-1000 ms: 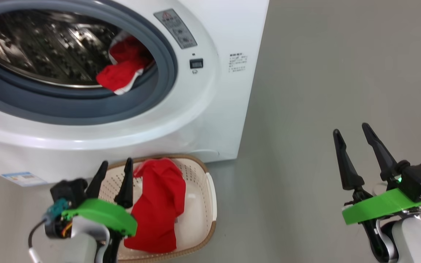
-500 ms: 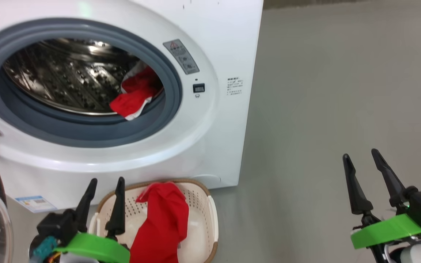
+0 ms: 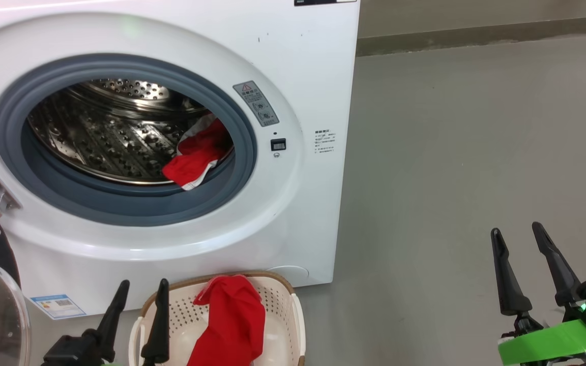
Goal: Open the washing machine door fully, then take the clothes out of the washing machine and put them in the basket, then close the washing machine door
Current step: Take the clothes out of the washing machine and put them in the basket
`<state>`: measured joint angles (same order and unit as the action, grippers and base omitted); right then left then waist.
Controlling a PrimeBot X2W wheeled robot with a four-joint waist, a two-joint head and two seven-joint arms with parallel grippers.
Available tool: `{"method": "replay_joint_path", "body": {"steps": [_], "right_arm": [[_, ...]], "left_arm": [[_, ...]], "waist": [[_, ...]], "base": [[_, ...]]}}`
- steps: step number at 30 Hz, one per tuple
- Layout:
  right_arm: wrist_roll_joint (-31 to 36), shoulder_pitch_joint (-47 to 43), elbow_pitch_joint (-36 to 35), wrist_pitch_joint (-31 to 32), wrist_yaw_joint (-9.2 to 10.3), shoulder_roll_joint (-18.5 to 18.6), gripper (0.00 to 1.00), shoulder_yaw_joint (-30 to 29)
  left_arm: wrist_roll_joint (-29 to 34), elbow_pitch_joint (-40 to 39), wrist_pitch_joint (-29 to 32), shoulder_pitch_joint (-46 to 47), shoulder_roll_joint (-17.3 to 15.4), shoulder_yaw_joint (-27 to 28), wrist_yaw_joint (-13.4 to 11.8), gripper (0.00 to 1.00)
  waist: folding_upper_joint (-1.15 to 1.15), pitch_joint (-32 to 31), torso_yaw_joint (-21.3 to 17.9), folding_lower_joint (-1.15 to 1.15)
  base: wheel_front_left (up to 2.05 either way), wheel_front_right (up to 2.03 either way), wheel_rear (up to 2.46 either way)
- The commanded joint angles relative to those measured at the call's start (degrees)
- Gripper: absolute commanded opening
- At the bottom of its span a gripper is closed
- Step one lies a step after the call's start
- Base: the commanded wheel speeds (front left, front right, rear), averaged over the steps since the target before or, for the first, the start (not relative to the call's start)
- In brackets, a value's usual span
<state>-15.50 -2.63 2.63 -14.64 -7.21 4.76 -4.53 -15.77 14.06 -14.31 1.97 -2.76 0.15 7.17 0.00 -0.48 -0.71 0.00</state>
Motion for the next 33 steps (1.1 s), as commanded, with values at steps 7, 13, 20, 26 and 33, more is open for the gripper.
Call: {"method": "replay_joint_path", "body": {"steps": [7, 13, 20, 26, 33], "right_arm": [[-0.09, -0.46, -1.62, -0.36, -0.28, 0.21, 1.0, 1.23], [-0.25, -0.51, -1.47, -0.36, -0.28, 0.2, 1.0, 1.91], [-0.34, -0.24, -1.27, -0.36, -0.28, 0.54, 1.0, 2.43], [-0.57, 0.04, -0.71, -0.36, -0.28, 1.09, 1.0, 3.57], [-0.16, 0.79, 0.04, -0.36, -0.28, 1.28, 1.0, 4.89]], "left_arm": [[1.09, -1.07, -0.69, 0.33, -1.14, 2.2, 0.31, 1.0], [0.88, -0.51, -0.69, 0.18, -1.18, 2.31, 0.31, 1.0], [-1.54, 0.13, -0.69, 0.46, -0.83, 2.63, 0.31, 1.0], [-1.59, 0.63, -0.69, 1.23, -0.77, 2.74, 0.31, 1.0], [-0.66, 2.9, -0.69, 4.63, -0.56, 4.71, 0.05, 1.0]], "waist": [[0.0, -0.51, 0.36, 0.0], [0.0, -0.55, 0.07, 0.0], [0.0, -0.45, -0.08, 0.0], [0.0, 0.22, 0.38, 0.0], [0.0, 2.06, 0.87, 0.0]], "base": [[0.0, 0.0, 0.0], [0.0, 0.0, 0.0], [0.0, 0.0, 0.0], [0.0, 0.0, 0.0], [0.0, 0.0, 0.0]]}}
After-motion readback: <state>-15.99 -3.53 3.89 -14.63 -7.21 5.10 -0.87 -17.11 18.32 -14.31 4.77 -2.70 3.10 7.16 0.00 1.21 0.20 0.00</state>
